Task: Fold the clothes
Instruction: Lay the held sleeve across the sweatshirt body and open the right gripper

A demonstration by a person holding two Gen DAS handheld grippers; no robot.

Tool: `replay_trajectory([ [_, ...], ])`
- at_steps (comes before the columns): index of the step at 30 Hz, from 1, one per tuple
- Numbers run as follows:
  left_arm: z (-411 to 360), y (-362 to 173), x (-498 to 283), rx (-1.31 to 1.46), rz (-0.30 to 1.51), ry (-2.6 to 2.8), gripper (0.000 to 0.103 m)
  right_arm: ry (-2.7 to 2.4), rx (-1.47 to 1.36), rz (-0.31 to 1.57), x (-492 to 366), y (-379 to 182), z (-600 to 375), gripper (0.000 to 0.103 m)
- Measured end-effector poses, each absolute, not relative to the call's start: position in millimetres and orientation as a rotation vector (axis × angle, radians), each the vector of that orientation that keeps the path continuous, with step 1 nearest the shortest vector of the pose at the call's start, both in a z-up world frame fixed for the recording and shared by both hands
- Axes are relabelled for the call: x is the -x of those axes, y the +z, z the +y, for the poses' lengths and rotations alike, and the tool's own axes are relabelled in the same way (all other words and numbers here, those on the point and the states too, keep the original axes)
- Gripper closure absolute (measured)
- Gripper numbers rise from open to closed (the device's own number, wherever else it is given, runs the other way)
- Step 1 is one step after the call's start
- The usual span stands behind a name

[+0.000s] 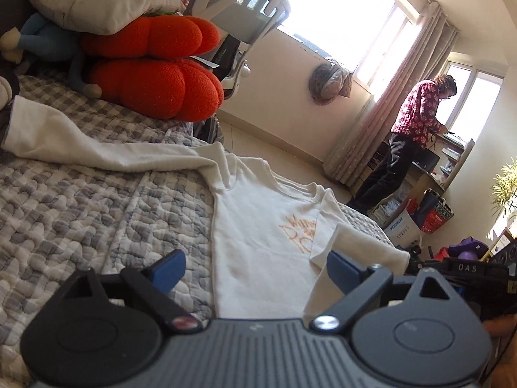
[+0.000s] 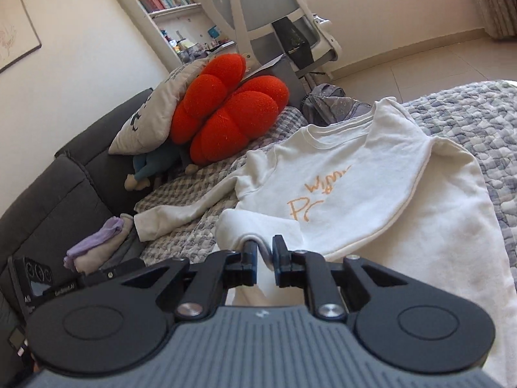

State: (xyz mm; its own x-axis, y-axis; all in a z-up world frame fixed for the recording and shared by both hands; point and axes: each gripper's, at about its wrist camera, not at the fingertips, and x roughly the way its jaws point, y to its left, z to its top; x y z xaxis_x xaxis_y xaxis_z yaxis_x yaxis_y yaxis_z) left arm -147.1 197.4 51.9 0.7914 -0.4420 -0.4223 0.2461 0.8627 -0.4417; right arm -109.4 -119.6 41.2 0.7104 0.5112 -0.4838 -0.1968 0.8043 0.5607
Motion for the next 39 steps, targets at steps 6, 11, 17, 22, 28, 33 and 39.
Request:
replay_trajectory([
  [6,167.0,42.1,131.7,0.35,0.637,-0.439,0.007,0.299,-0.622,0.775,105.0,30.0,-136.0,0.064],
  [11,152.4,28.6,126.3,0.375,0.667,-0.466,0.007,0.28,-0.689,0.805,128.7,19.7,-144.9,0.051],
  [17,142.2,27.6,114.9,0.44,0.668,-0.526,0.007,0.367,-0.639,0.72,152.5,22.3,-136.2,0.051],
  [22,145.5,26.1,109.0,0.534,0.683,-0.528,0.007,0.401,-0.501,0.676,151.3,26.2,-115.1,0.05],
  [28,159.3,29.7,117.8,0.563,0.688,-0.503,0.007,0.464,-0.478,0.688,139.0,11.4,-90.6,0.096],
  [33,185.3,31.4,125.4,0.628,0.687,-0.495,0.007,0.587,-0.802,0.653,147.0,9.7,-102.6,0.096],
  [39,200.8,20.5,131.0,0.769,0.739,-0.552,0.005,0.696,-1.058,0.657,152.5,10.8,-105.0,0.096],
])
